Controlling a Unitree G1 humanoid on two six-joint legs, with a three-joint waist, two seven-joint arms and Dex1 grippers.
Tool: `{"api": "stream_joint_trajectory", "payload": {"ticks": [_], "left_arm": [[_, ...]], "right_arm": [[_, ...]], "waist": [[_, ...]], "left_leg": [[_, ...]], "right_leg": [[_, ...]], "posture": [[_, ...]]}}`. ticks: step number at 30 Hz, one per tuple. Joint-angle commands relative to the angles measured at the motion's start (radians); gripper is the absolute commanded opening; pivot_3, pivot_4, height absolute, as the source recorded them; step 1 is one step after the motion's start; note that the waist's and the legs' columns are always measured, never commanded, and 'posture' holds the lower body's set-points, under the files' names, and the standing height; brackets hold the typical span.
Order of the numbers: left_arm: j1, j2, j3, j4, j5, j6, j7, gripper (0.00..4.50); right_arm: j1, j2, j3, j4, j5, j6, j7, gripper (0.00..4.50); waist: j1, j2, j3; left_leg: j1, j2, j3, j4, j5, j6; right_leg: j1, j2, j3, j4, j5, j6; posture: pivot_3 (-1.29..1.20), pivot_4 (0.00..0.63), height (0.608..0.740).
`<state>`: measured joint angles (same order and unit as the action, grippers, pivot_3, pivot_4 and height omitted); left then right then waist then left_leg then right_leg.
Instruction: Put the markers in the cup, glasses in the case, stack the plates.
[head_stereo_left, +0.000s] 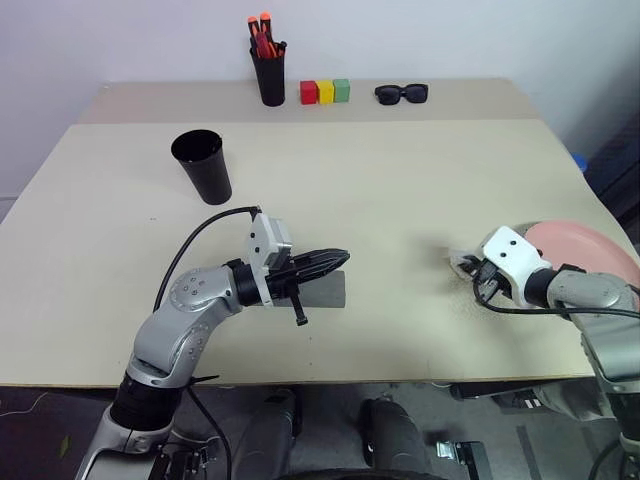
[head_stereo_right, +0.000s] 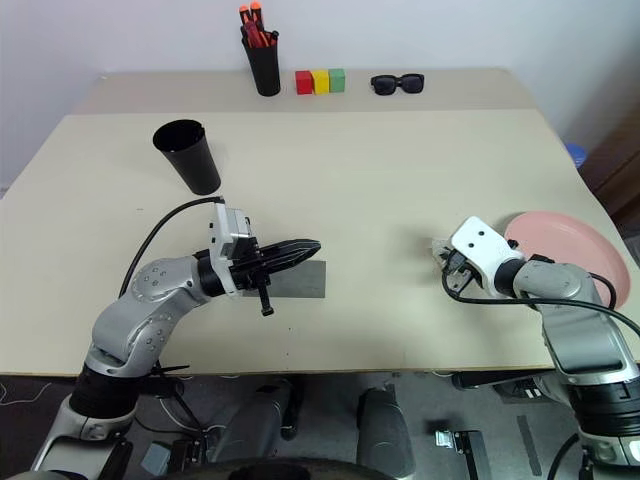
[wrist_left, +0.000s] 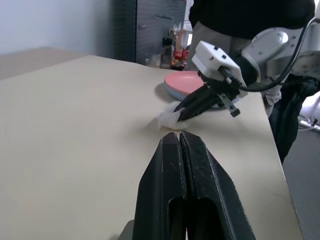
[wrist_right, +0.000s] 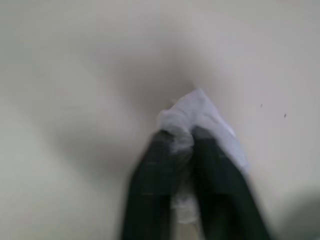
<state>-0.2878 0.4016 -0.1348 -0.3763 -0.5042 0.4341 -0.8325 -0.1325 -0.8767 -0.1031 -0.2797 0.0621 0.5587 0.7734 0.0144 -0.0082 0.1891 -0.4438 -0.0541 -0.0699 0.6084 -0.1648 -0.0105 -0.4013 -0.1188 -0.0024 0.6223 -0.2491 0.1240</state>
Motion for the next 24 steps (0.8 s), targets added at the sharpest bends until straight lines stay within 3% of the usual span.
{"api": "stream_joint_trajectory", "payload": {"ticks": [1,7,12,13,16,20,24], "left_arm": [[-0.023,-0.01,0.002,-0.001,-0.019,-0.014,-0.015,0.0],[-0.042,-0.025,-0.006,0.072,-0.007,-0.053,-0.061,0.0],[-0.055,-0.043,-0.015,0.112,0.006,-0.079,-0.077,0.0],[-0.058,-0.047,-0.017,0.117,0.009,-0.082,-0.077,0.0],[-0.051,-0.042,-0.001,0.11,0.011,-0.088,-0.07,0.0],[-0.028,-0.023,0.031,0.091,0.019,-0.087,-0.037,0.0],[-0.019,0.013,0.104,0.1,0.029,-0.084,0.025,0.0]], "right_arm": [[-0.029,-0.062,-0.121,-0.079,0.016,0.034,-0.005,0.02],[0.046,-0.179,-0.323,-0.064,0.006,0.073,0.023,0.02],[0.132,-0.182,-0.357,0.009,-0.025,0.048,-0.001,0.02],[0.136,-0.182,-0.352,0.035,-0.031,0.045,-0.009,0.64],[0.145,-0.195,-0.327,0.086,-0.058,-0.004,-0.02,1.9],[0.053,-0.176,-0.258,0.111,-0.045,-0.089,-0.024,3.86],[-0.077,-0.089,-0.175,0.107,0.041,-0.135,0.013,3.86]], "waist": [[0.001,0.0,0.0],[0.002,0.0,0.0],[-0.001,0.0,0.0],[-0.001,0.0,0.0],[-0.003,0.0,0.0],[-0.007,0.001,0.0],[-0.011,0.001,0.0]], "left_leg": [[0.0,0.0,0.0,0.0,0.0,0.0],[0.0,0.0,0.002,0.0,0.0,0.0],[0.0,0.0,0.004,0.0,-0.001,0.001],[0.0,0.0,0.004,0.0,-0.001,0.001],[0.001,0.0,0.005,0.001,-0.001,0.001],[0.001,0.0,0.005,0.001,-0.001,0.001],[0.001,0.001,0.005,0.0,-0.001,0.001]], "right_leg": [[0.0,0.0,0.0,0.0,0.0,0.0],[0.0,0.0,0.0,-0.001,0.0,0.0],[0.002,0.0,0.0,-0.002,0.0,0.0],[0.002,0.0,0.0,-0.002,0.0,0.0],[0.002,0.0,0.0,-0.002,0.0,0.0],[0.001,0.0,0.0,-0.002,0.0,0.0],[0.001,0.0,0.0,-0.001,0.0,0.0]], "posture": [[0.0,0.15,0.74],[0.0,0.15,0.74],[0.0,0.15,0.74],[0.0,0.15,0.74],[0.0,0.15,0.74],[0.0,0.15,0.74],[0.0,0.15,0.74]]}}
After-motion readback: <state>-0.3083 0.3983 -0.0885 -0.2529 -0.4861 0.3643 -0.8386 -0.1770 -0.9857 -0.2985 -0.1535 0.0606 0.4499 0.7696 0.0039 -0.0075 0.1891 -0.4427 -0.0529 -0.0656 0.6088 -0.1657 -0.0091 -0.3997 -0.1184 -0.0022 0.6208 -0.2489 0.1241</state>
